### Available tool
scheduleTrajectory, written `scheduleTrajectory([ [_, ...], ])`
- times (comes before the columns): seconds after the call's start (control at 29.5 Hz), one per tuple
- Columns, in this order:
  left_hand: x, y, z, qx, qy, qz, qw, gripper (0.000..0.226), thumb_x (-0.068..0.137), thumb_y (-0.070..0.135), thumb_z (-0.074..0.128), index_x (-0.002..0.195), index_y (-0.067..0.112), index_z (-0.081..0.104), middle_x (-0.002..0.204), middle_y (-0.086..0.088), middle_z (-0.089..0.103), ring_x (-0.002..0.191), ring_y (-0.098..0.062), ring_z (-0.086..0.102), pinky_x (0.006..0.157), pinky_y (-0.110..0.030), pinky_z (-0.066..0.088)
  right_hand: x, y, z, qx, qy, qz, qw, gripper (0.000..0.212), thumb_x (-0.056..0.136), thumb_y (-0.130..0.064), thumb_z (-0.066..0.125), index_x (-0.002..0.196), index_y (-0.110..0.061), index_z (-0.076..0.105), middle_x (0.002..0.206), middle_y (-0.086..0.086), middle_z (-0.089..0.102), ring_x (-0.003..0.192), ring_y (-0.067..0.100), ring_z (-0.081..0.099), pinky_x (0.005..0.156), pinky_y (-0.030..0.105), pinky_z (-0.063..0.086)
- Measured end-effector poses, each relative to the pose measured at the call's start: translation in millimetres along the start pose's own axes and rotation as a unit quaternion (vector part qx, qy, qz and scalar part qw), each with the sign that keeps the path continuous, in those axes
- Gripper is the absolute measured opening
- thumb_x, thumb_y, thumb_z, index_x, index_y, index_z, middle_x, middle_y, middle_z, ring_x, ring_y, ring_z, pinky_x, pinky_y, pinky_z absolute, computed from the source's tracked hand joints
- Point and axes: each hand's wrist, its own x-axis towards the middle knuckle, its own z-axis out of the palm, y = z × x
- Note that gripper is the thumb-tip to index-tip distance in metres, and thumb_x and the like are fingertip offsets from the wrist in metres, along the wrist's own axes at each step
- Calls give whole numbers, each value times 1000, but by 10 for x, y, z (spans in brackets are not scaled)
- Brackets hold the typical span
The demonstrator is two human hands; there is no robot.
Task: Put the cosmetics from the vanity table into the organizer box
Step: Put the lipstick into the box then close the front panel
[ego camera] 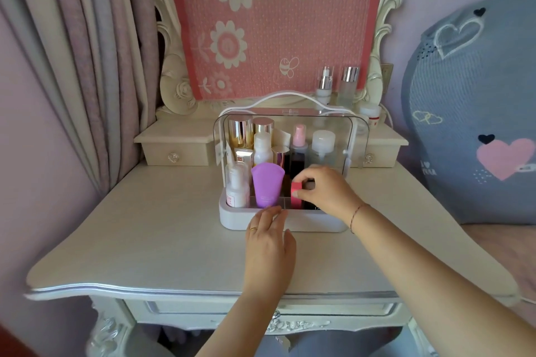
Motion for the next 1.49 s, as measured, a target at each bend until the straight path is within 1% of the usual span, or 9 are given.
scheduleTrajectory([
  [0.27,-5,-3,-5,2,-1,3,1000,41,73,-3,59,113,4,61,115,-11,61,109,-31,53,96,-39,41,-201,28,-47,-1,74,0,997,31,82,-25,69,112,-19,66,116,-3,65,112,16,54,96,29,43],
  [0.48,-4,-3,-6,9,-6,9,1000,40,73,-3,61,113,3,61,114,-13,61,108,-32,54,97,-39,41,-777,423,-239,42,245,67,966,10,82,-13,65,84,-21,70,74,-11,67,78,15,64,70,28,48],
  [0.68,-19,6,-9,14,-2,11,1000,40,71,-7,62,110,0,63,112,-15,62,105,-34,55,95,-41,42,-660,964,-324,33,81,285,955,31,82,-27,66,109,-10,64,100,5,63,95,23,59,78,27,39],
  [0.78,-25,21,-4,15,-5,11,1000,40,71,-7,62,111,1,62,112,-14,62,105,-34,55,94,-40,43,-658,988,-237,42,63,292,953,16,81,-28,65,82,-13,65,80,5,57,77,23,54,69,31,40],
  [0.85,-23,36,2,15,-6,11,1000,41,71,-6,62,111,1,62,112,-13,62,106,-33,55,95,-40,43,-669,1002,-202,28,74,288,954,26,80,-30,62,64,-11,54,66,7,48,64,22,46,60,30,33],
  [1.02,-17,29,-11,15,-8,5,1000,42,72,-5,61,113,2,62,113,-12,62,106,-32,55,95,-38,42,-641,971,-190,-61,90,299,948,37,80,-24,59,50,-16,37,51,4,33,50,22,30,48,27,21],
  [1.12,-19,31,-16,16,-10,5,1000,41,72,-5,61,112,3,62,113,-11,62,107,-31,54,95,-38,42,-699,1028,-216,-95,124,313,937,28,83,-18,54,55,-16,54,54,4,49,52,25,43,48,25,29],
  [1.32,-18,33,-16,14,-6,4,1000,40,72,-5,61,112,3,62,114,-11,62,108,-30,54,96,-38,42,-968,813,-407,6,354,206,912,9,88,-10,60,89,-2,64,77,16,68,76,38,62,65,33,42],
  [1.49,-10,24,-5,16,-6,2,1000,41,72,-4,61,113,3,62,115,-11,61,109,-30,54,96,-36,40,-1102,116,-557,25,409,-61,910,13,88,-21,62,99,-15,64,81,-9,60,74,4,54,74,2,39],
])
